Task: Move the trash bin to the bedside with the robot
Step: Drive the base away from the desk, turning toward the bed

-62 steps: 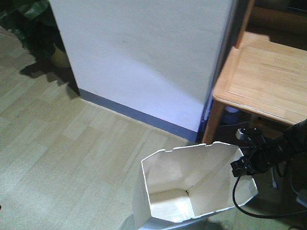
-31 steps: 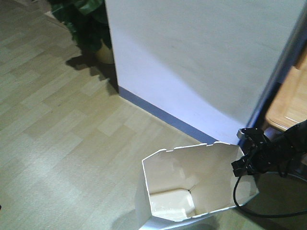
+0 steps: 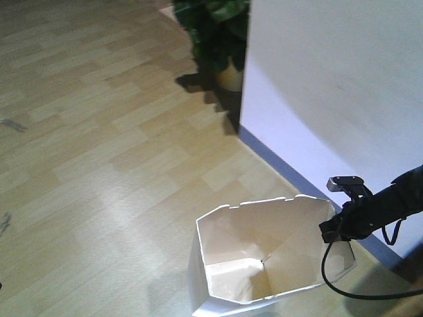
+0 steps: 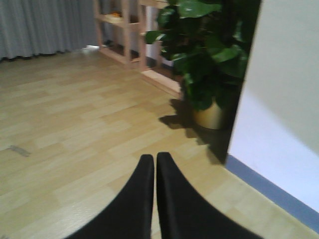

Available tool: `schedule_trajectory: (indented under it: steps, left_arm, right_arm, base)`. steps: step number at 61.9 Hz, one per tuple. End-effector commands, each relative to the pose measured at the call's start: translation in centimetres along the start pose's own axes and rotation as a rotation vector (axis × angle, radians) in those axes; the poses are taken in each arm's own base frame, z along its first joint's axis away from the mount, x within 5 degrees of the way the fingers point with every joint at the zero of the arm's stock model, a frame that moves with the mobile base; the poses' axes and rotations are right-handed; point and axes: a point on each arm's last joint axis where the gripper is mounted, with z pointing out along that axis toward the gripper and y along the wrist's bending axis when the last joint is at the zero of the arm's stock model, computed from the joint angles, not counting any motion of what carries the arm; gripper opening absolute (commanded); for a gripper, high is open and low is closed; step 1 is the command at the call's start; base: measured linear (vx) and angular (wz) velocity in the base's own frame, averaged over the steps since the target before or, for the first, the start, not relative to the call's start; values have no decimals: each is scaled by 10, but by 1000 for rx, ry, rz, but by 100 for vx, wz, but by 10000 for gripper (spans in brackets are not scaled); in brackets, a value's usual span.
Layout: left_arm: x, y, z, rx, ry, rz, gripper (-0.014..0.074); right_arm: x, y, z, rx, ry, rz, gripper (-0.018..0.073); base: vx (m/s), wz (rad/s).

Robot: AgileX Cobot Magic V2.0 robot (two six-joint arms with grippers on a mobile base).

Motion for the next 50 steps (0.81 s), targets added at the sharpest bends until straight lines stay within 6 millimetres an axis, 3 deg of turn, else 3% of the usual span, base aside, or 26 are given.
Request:
schedule_trajectory:
  steps: [1, 28, 50]
  left_arm:
    - [-3, 0, 0, 4, -71, -10, -6]
    - [-3, 0, 0, 4, -71, -10, -6]
    - [-3, 0, 0, 4, -71, -10, -6]
  right_arm:
    - [-15, 19, -24, -157, -66, 4, -5]
    - [-15, 19, -24, -157, -66, 4, -5]
    - [-15, 19, -24, -157, -66, 4, -5]
  base:
    - [12, 64]
    - [12, 62]
    - [15, 38]
